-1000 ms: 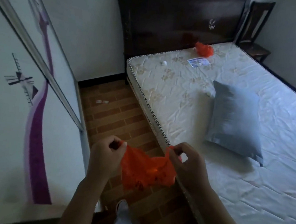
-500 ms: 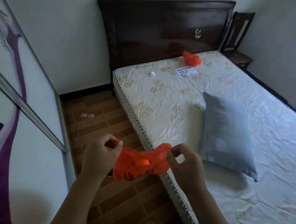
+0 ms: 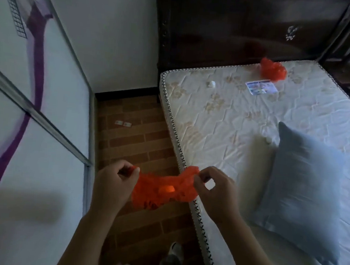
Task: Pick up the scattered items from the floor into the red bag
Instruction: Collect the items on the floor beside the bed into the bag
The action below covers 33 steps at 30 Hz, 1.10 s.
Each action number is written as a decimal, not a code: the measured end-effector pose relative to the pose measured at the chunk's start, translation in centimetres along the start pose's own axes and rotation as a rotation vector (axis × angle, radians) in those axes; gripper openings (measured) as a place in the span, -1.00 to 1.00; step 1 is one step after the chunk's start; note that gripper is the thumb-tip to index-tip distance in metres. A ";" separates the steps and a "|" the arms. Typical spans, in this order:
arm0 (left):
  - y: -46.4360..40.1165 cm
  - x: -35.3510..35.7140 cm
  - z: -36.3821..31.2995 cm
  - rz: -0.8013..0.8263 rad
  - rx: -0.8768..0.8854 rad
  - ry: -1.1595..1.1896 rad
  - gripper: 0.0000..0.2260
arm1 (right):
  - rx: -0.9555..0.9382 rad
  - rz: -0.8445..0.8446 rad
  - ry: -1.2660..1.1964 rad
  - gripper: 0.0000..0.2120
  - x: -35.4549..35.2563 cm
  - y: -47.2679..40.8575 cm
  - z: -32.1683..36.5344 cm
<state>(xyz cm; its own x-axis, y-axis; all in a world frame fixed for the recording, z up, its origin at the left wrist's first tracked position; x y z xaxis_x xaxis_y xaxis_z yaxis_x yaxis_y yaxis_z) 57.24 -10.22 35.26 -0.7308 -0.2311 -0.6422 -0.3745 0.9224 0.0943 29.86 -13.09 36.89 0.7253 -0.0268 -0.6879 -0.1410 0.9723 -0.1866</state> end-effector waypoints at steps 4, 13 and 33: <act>-2.6 2.2 2.1 -0.018 -0.067 -0.026 -0.94 | -0.002 0.132 -0.006 -0.92 3.6 -3.7 -2.6; -9.9 7.6 9.8 0.060 -0.021 -0.168 -0.92 | 0.052 0.229 0.037 -0.85 13.4 -9.5 -7.5; -23.8 23.4 29.9 0.078 0.112 -0.300 -0.85 | 0.050 0.307 0.174 -0.85 36.9 -15.7 -24.5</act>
<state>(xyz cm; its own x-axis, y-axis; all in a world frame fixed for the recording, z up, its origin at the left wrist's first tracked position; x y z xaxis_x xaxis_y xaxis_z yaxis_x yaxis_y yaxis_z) 66.13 -28.35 -4.80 -0.5482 -0.0725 -0.8332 -0.2469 0.9659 0.0784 42.35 -35.04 -2.74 0.5280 0.2329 -0.8167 -0.2982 0.9513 0.0785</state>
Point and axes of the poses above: each hand's wrist, its own y-axis away from the middle knuckle, its own x-axis out of the palm, z = x × y, the point moved 4 cm from there along -y, towards the middle knuckle, and after that the axes turned 5 degrees about -x, right-handed, at the moved point
